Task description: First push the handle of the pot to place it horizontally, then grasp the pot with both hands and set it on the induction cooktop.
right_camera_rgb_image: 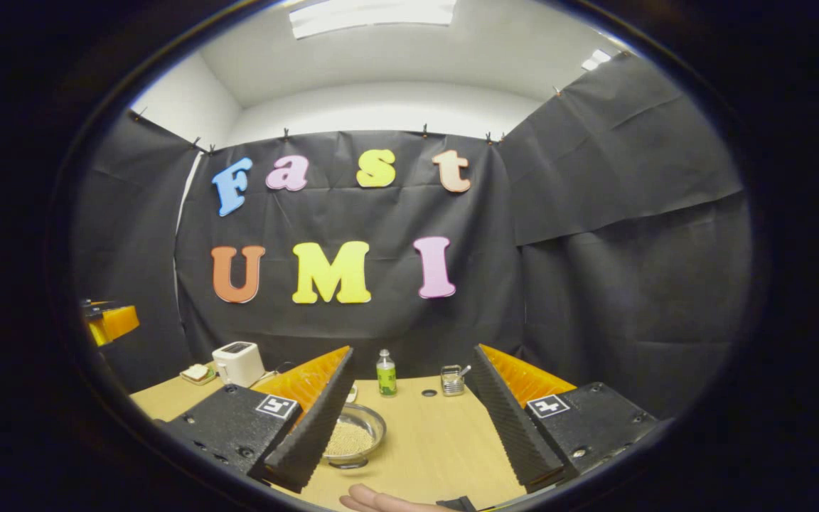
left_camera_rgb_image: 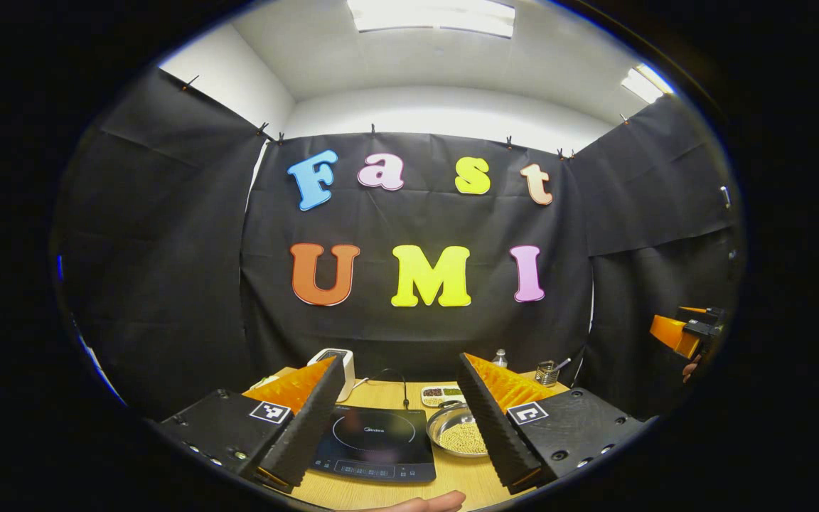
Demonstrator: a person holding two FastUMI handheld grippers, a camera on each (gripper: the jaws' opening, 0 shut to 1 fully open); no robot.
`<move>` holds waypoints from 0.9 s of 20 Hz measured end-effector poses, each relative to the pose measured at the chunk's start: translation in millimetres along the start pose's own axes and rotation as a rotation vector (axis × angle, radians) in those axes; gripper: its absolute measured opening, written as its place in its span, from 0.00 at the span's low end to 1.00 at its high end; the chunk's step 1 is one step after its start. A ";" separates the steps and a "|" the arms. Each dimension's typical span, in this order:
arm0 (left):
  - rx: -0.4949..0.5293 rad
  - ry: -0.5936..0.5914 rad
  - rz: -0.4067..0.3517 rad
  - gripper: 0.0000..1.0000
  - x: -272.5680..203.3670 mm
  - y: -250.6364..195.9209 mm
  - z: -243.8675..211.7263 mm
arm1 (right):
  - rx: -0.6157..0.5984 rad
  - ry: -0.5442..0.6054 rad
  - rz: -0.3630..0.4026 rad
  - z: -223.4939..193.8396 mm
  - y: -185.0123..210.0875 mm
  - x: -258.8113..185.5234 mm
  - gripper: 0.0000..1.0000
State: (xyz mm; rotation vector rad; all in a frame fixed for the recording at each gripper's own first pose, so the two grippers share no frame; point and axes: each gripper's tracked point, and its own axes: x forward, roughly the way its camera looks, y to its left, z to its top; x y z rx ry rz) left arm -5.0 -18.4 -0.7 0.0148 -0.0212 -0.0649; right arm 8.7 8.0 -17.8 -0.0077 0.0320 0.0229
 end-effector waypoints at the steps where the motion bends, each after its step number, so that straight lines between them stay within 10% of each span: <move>1: 0.001 0.000 -0.006 0.95 -1.2 -2.5 0.2 | -0.002 0.007 0.006 -3.6 1.6 2.7 1.00; 8: 0.009 0.012 -0.009 0.95 -6.1 -6.2 -6.0 | 0.022 0.064 0.093 -34.9 25.3 27.4 0.98; 14: 0.028 0.023 -0.003 0.95 -14.8 -6.6 -12.6 | 0.091 0.181 0.213 -83.2 58.7 50.2 0.56; 18: 0.073 0.023 0.006 0.95 -19.6 -9.3 -18.8 | 0.065 0.273 0.232 -125.8 73.2 62.8 0.07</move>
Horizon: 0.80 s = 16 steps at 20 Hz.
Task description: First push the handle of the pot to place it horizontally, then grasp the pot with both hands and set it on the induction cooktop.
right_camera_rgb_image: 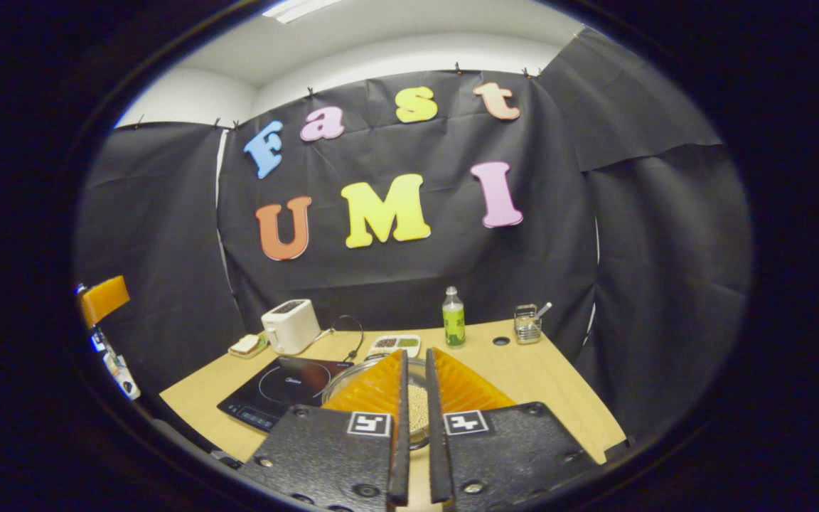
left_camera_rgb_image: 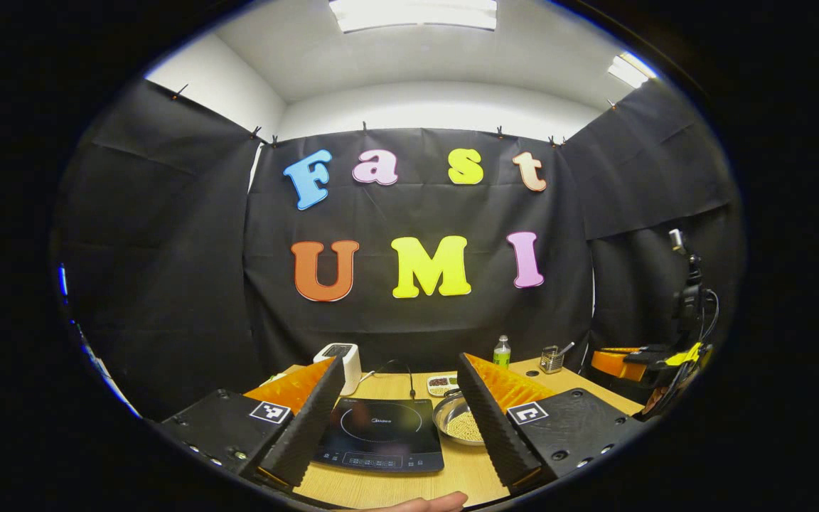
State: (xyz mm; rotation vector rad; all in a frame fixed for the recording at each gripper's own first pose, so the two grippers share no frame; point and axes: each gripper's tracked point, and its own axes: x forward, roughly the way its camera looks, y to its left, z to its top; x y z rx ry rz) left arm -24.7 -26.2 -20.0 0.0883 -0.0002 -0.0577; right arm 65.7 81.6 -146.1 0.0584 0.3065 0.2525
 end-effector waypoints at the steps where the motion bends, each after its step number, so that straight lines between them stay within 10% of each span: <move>1: 0.004 0.004 0.003 0.94 -2.2 0.8 -1.4 | -0.009 0.026 0.009 -8.2 4.4 6.8 0.00; 16: -0.041 -0.018 0.085 0.95 21.3 20.2 -7.9 | -0.175 0.344 0.130 -162.7 51.5 77.8 0.04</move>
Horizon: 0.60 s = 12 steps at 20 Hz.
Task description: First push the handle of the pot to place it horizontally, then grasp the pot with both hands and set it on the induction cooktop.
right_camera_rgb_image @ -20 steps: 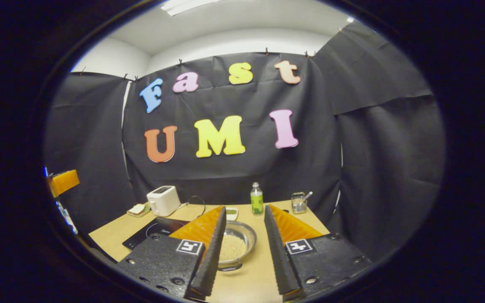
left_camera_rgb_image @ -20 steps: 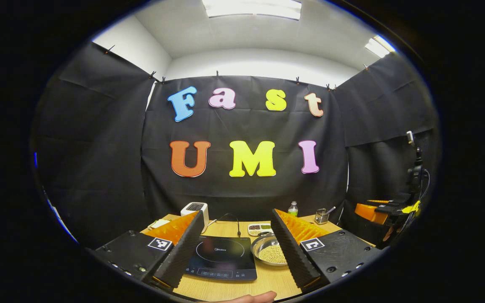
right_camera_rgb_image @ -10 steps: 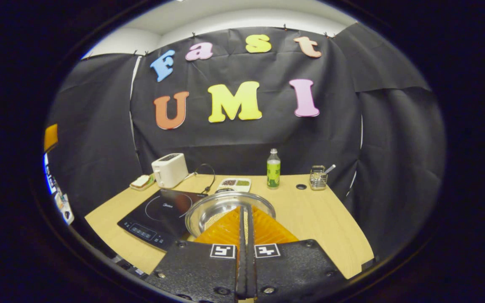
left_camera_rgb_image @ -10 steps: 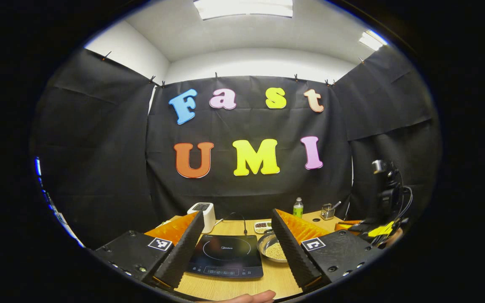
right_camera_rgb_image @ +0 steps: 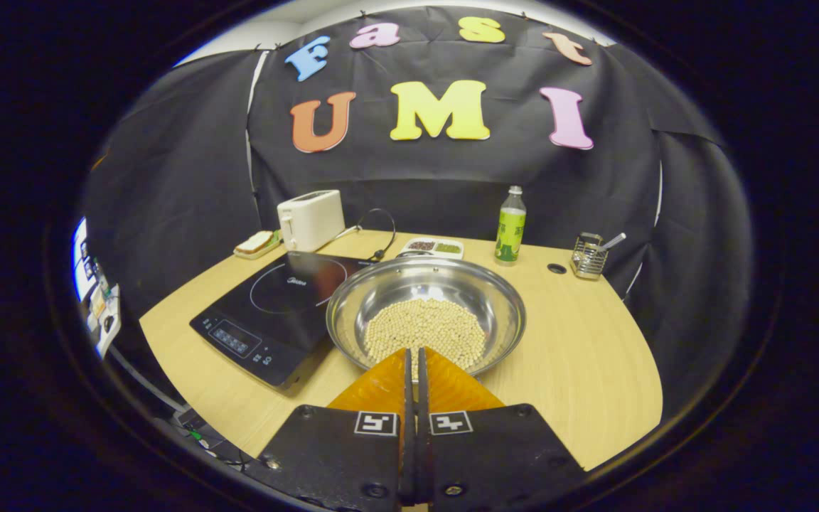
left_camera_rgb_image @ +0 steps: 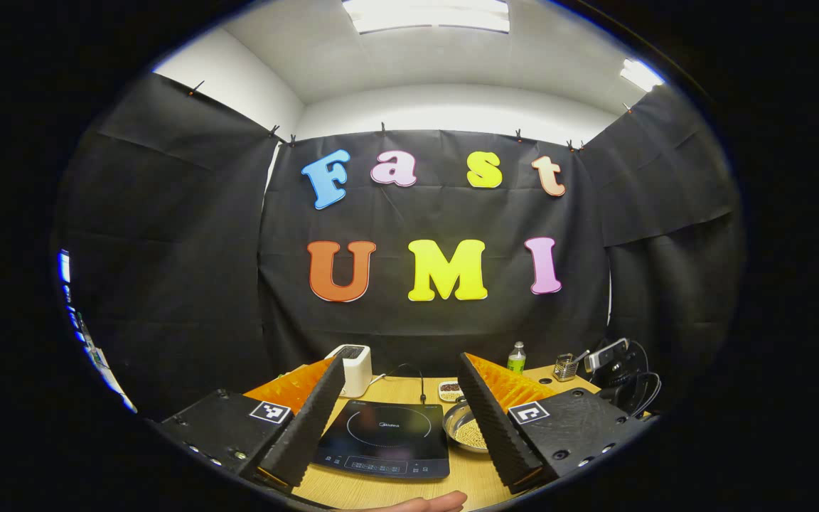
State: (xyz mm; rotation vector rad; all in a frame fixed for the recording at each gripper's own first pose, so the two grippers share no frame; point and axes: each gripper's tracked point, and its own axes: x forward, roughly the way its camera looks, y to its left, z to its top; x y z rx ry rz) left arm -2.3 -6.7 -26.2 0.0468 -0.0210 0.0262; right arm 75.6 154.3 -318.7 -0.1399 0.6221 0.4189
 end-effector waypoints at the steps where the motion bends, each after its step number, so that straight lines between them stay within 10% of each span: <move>1: 0.007 0.002 0.006 0.95 4.3 -0.1 -1.5 | -0.001 0.023 0.016 -8.5 2.5 5.9 0.01; 12: 0.028 0.045 -0.043 0.95 43.3 -34.1 -20.9 | 0.029 0.119 0.124 -45.6 20.0 27.3 0.04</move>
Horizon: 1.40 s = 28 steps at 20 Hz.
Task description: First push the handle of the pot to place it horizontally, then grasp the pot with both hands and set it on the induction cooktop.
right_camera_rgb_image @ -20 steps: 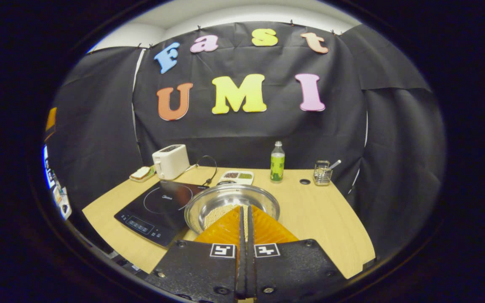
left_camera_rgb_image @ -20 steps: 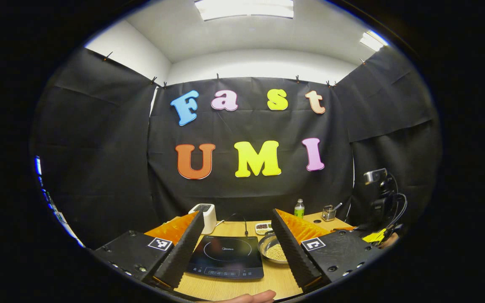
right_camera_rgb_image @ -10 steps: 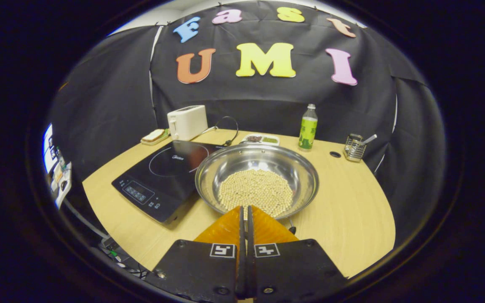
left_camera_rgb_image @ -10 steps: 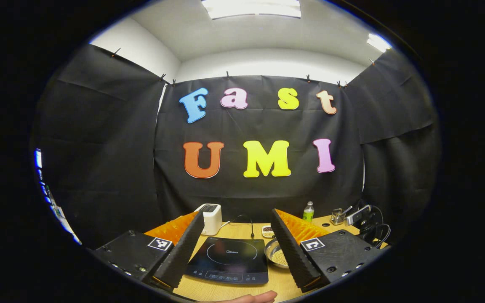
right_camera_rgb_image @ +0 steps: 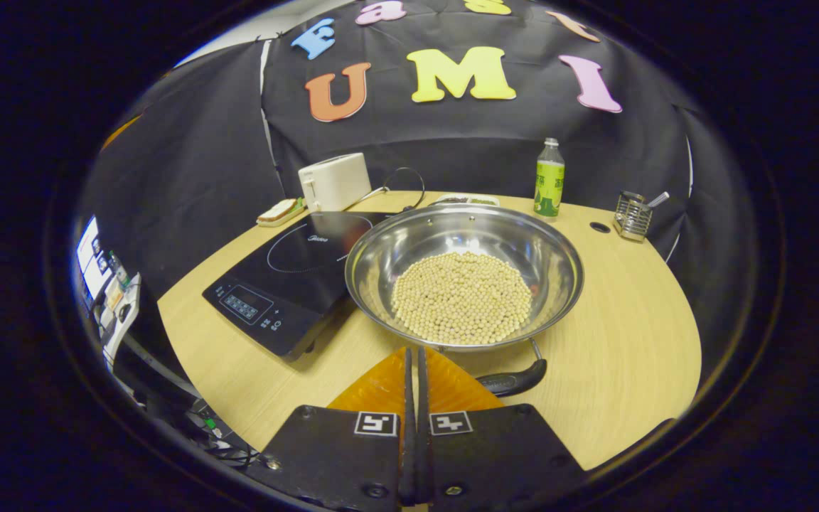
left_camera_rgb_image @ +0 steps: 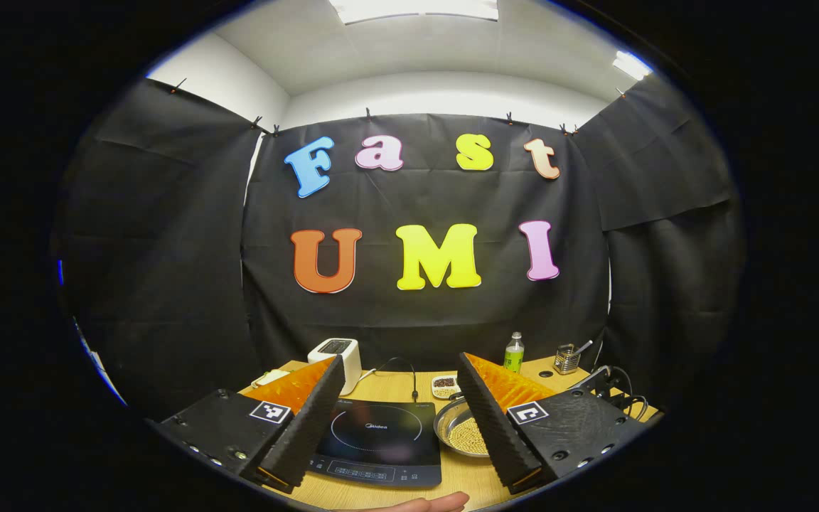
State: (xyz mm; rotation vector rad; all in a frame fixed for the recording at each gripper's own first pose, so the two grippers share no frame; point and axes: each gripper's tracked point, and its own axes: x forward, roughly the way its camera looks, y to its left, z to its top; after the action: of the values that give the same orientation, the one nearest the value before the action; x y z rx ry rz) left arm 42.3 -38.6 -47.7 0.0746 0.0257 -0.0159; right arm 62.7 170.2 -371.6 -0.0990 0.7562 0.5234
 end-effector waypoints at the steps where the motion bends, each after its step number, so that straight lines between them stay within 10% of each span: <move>1: 0.004 0.003 0.000 0.95 2.6 -0.7 -2.0 | 0.004 0.004 0.008 -0.9 -0.3 1.6 0.01; 28: 0.003 0.048 -0.012 0.95 34.1 -15.1 -20.7 | 0.087 0.014 -0.170 11.6 -127.2 -7.8 0.04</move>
State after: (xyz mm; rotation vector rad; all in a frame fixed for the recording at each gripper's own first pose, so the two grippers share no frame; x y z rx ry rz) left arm 75.7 -52.6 -70.4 0.0778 0.0742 -0.0261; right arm 127.2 59.6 -370.5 -0.0853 0.7753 0.3280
